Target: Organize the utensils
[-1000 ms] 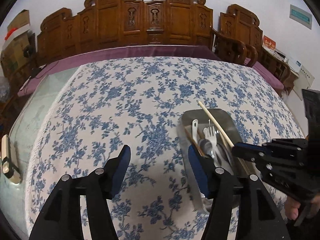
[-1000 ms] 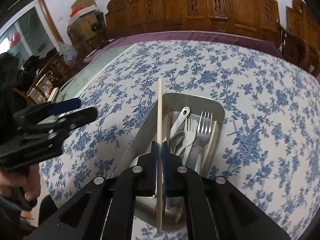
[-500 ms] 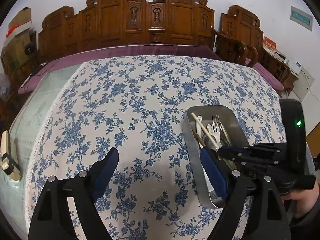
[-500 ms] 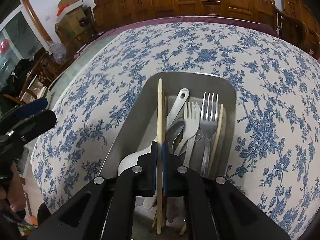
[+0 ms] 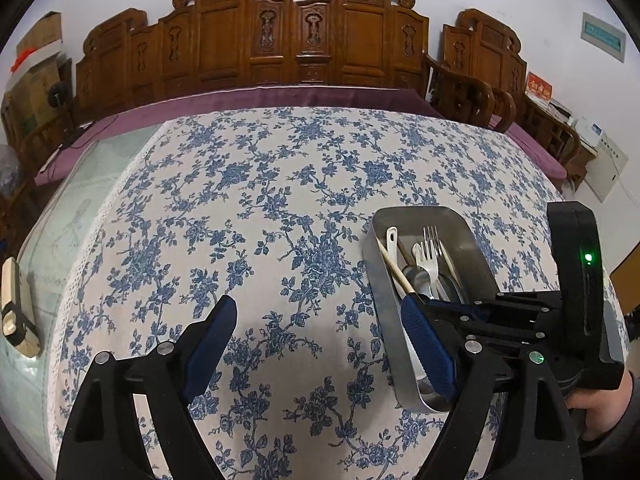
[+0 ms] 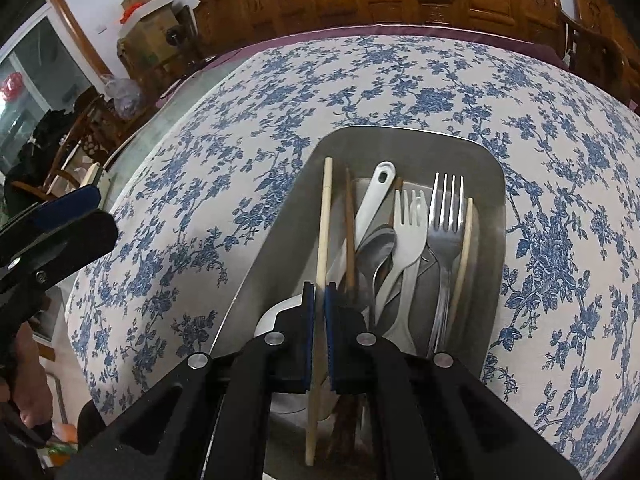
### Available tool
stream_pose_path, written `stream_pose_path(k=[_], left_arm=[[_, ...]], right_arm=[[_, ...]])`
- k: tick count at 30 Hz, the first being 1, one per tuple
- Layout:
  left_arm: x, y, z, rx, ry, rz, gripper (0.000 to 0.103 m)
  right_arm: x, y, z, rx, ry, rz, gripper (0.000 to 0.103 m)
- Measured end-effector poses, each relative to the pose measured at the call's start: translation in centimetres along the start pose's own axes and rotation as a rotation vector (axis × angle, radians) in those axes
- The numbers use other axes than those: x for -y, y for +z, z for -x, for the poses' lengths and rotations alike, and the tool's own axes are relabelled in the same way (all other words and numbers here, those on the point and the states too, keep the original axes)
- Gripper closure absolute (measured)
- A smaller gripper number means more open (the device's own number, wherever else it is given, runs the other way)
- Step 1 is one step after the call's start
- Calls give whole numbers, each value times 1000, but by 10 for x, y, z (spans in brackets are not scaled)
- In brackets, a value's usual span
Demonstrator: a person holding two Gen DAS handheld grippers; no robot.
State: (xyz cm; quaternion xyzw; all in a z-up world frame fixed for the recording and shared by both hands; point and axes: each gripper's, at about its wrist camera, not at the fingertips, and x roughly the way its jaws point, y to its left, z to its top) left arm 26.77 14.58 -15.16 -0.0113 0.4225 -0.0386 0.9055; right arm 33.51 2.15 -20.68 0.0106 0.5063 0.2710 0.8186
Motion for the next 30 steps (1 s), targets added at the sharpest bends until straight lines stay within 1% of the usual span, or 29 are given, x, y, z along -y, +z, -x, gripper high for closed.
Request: stream_pose_path(k=[4,8,11,16,17,18,19,23,24,25,26,28,29,30], left_arm=[[0,0,0,-1,0,1,22],[2,-3,1,-4,-3,7,22],[7,-4,2,-6,-7,9,22],[21,-7,9,-2,-17,7,21],[24,-7,10,-1,-16,6,17],[27,-7,13,2,-12,5,13],[31,-8,17,14,-6,5,9],[45,-11,30,37,-1,7,8],[47,-12,33,43,0,11,8],[50,-13,36,46,0,15,8],[53,-15,40,47,1,17,8],[59,-18,46,48,5,18,8],[63,-20,50,48,9,14,8],[67,-23,53,48,15,9,8]], right_arm=[[-2,-2,6,14,8,27,94],[-2,-5,16,32,-17,48,94],[2,-10,33,67,-35,65,94],[14,-20,65,115,-52,57,94],[18,-24,74,128,-60,55,94],[20,-26,80,138,-63,52,91],[23,-30,88,149,-66,48,84],[29,-42,115,187,-91,39,73],[31,-46,122,196,-103,36,66],[33,-50,129,206,-119,33,55],[34,-54,134,213,-130,30,49],[37,-63,149,239,-155,24,31],[38,-68,156,251,-167,20,27],[39,-71,160,259,-174,16,20]])
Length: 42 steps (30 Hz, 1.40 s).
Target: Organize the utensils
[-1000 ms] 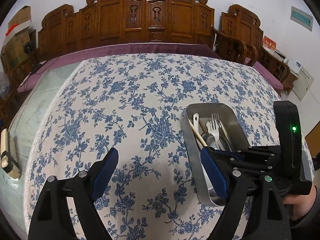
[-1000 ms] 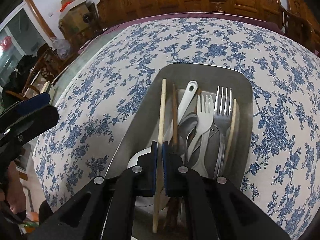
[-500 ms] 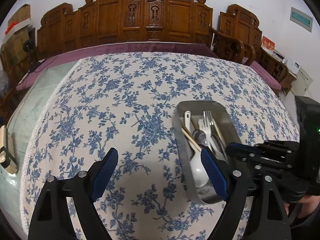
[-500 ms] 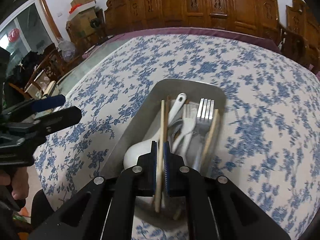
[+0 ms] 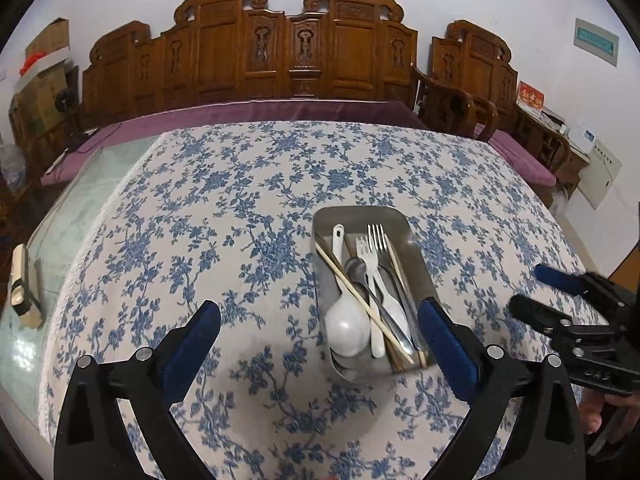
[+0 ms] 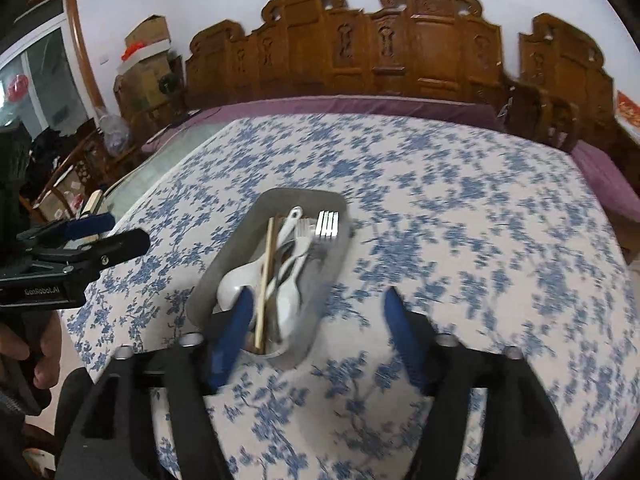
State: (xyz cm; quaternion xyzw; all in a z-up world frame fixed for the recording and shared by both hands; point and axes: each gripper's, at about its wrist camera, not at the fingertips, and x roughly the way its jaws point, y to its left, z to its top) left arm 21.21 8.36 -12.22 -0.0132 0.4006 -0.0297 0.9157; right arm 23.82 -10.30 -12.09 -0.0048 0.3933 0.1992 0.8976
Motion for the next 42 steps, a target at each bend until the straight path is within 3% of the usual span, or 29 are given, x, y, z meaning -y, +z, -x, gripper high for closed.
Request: stream_pose_path(k=[4,6,24,42], left_arm=[[13,-9,14,5,10,-14,8],[19,-13,20,3,8,-18,8],[78,-47,105,122,-17,-44,8],[102,-26,208,300,10,-45,8]], right_arm=[[8,-11,25,32,-39,-15,5],[12,-16,38,50,-58,-23,3],[15,-59,148,187,-125,-37,3],[-9,-32,264,412,-143,-23,3]])
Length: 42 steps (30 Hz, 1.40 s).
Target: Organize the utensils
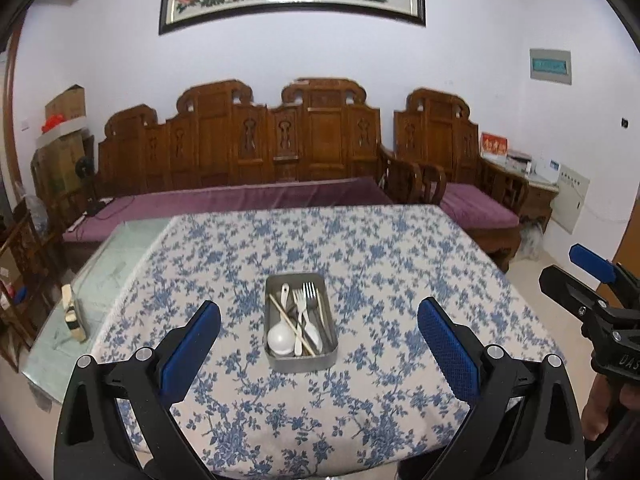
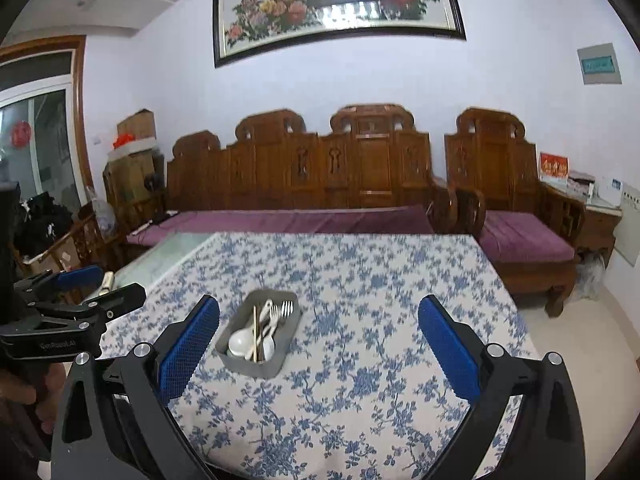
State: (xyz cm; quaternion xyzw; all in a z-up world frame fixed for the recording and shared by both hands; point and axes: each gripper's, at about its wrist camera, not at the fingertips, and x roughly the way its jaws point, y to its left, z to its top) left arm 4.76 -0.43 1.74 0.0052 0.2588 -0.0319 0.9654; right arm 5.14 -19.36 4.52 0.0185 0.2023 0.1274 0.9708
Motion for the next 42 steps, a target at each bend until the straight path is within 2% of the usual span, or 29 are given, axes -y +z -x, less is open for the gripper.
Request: stream_pose_path(k=[6,10,42], left_arm=[[-2,12,31,79,17,11,8],[-2,15,41,104,22,20,8],[-2,12,43,113,21,24,8]], right_arm=[[-9,14,24,60,-8,18,3],[-11,18,31,76,-19,24,3],[-11,18,31,72,-31,17,3]])
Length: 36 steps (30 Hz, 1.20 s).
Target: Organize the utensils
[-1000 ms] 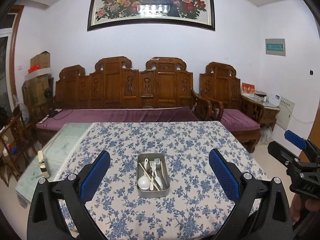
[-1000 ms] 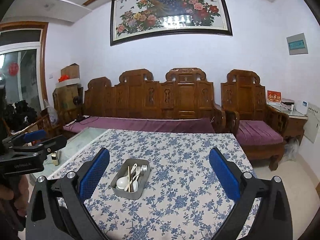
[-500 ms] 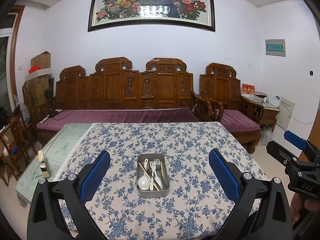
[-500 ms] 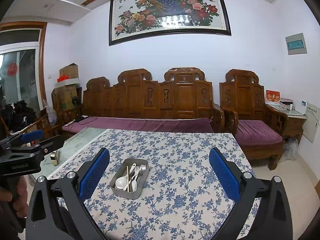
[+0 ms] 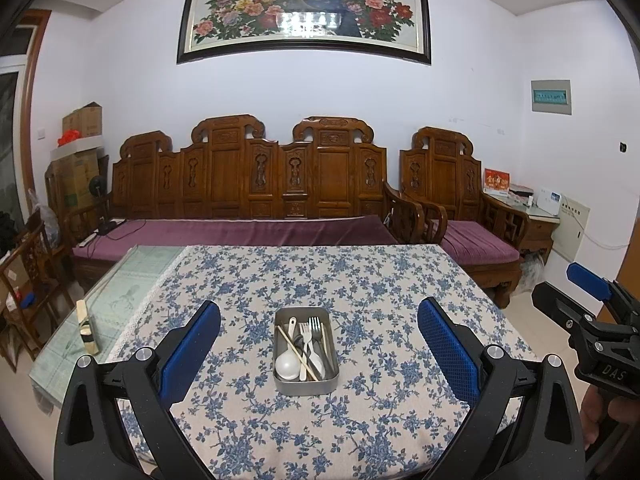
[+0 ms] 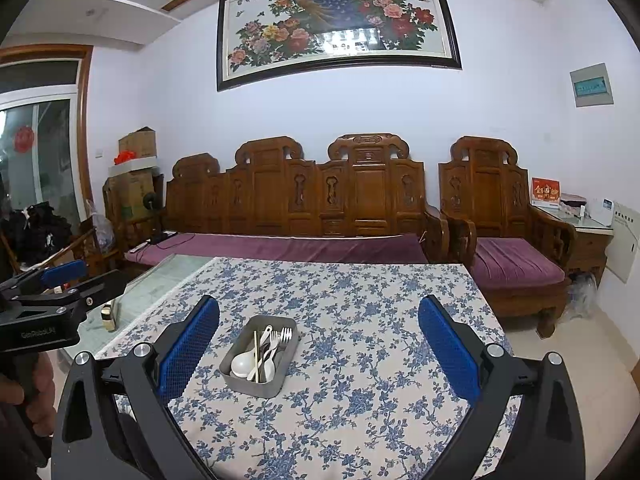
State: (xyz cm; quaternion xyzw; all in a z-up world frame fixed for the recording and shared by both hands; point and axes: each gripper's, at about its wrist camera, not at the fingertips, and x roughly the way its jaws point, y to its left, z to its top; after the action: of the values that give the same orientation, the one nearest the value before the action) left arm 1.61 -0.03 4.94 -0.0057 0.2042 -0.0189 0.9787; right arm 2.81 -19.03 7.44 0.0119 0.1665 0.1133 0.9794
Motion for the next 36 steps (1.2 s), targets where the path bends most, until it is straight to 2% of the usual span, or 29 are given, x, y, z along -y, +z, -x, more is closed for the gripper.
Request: stream_pose_path(k=[36], left_arm=[[1,1,3,8,-1,-14,8]], right_arm=[[0,-1,-2,-2,0,-3,3]])
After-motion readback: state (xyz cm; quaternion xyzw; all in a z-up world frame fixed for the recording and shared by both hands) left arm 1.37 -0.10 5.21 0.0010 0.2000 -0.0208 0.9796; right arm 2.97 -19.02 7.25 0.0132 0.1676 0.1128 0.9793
